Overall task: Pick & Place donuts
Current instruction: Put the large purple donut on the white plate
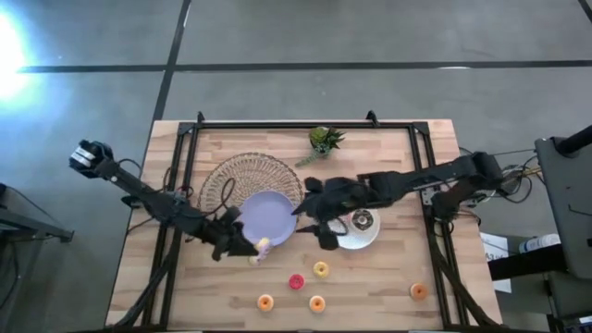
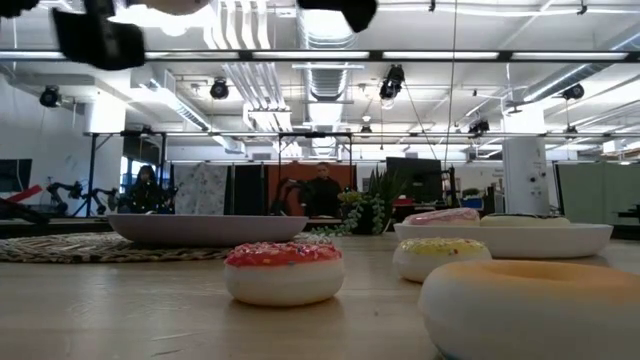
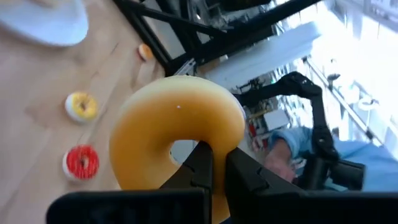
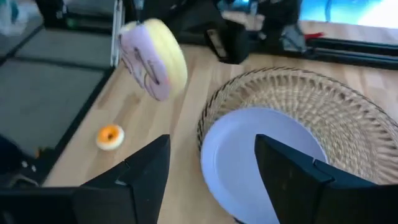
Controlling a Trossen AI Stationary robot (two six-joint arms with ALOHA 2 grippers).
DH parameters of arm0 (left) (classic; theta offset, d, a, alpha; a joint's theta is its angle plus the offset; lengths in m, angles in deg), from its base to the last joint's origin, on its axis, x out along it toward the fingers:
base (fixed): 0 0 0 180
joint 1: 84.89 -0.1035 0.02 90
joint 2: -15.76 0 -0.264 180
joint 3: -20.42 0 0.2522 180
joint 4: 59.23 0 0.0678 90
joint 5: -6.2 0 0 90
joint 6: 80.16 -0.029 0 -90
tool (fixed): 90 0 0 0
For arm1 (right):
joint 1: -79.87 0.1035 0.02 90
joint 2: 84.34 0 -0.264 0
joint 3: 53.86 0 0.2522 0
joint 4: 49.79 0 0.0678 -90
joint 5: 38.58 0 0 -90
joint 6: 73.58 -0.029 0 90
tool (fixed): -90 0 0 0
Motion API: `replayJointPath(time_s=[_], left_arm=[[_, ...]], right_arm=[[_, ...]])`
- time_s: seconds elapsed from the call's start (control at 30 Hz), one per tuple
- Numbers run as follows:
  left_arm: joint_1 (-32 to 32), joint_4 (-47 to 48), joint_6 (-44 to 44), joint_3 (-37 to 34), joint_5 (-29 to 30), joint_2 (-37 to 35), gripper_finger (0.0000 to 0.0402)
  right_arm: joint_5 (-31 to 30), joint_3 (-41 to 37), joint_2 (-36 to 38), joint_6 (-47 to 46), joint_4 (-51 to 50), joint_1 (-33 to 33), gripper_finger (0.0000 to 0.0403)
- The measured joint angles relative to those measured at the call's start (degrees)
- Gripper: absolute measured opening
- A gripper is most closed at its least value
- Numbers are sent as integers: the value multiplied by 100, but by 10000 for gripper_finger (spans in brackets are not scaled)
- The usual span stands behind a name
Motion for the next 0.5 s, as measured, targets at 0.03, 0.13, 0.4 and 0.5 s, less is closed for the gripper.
replayJointPath(time_s=[0.03, 0.13, 0.4, 0.5], left_arm=[[-148, 2, -149, 115, -200, 116, 0], [-588, 25, -475, 391, -994, 398, 0], [-1252, 227, -980, 705, -2139, 846, 0], [-1436, 213, -1133, 740, -2252, 987, 0]], right_arm=[[49, 192, -143, 178, -186, -3, 229], [88, 714, -501, 840, -865, 12, 233], [198, 1256, -760, 1254, -1143, 5, 247], [280, 1256, -793, 1275, -1161, 26, 249]])
